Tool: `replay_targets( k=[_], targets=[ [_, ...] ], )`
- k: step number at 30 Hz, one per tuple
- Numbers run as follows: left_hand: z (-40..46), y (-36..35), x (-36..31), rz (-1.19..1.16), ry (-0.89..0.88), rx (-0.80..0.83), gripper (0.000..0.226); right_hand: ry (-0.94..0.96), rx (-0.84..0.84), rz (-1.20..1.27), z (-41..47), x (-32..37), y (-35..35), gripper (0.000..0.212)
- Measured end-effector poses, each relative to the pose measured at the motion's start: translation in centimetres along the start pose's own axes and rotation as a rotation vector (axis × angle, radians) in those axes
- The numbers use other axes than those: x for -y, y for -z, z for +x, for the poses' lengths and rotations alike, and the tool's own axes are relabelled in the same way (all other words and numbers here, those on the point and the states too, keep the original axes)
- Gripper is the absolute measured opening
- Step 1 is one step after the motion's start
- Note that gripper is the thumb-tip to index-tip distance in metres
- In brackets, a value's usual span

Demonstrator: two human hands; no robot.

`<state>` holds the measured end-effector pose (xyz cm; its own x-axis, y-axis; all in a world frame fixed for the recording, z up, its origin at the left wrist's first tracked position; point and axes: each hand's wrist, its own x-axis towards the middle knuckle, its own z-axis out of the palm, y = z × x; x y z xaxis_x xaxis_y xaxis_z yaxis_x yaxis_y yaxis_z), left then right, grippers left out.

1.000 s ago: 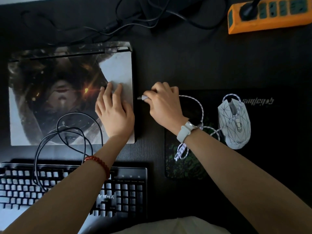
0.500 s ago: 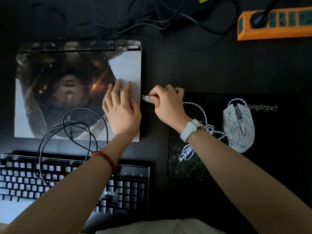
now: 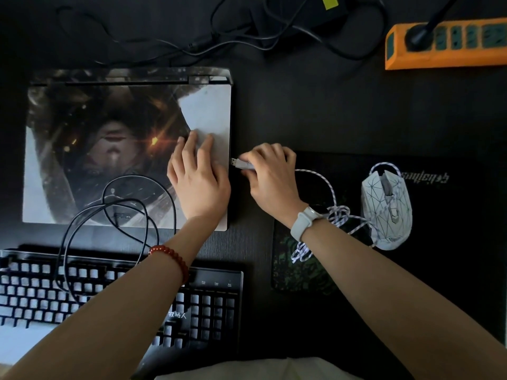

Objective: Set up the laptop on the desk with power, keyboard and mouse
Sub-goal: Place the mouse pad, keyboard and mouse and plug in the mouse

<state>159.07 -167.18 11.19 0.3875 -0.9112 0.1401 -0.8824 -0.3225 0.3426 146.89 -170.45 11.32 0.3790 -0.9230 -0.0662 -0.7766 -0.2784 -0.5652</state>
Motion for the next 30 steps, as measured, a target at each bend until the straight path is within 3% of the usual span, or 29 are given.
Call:
replay_targets(
  k=[19, 25, 27, 30],
  targets=[
    [0.0, -0.3, 0.1, 0.0, -0.017, 0.014, 0.042, 0.081, -0.051, -0.055, 1.2, 0.4, -0.1, 0.02],
    [0.2, 1.8, 0.0, -0.077, -0.004, 0.194, 0.045, 0.042, 0.081, -0.169, 0.1, 1.4, 0.8, 0.039],
    [-0.3, 3.8, 0.2, -0.232, -0.011, 0.27, 0.046, -0.003, 0.016, -0.128, -1.6, 2.0, 1.5, 0.041],
    [-3.2, 8.6, 1.4, -0.368, -0.052, 0.214, 0.038, 0.056, -0.184, -0.024, -5.5, 3.6, 2.1, 0.032]
  ],
)
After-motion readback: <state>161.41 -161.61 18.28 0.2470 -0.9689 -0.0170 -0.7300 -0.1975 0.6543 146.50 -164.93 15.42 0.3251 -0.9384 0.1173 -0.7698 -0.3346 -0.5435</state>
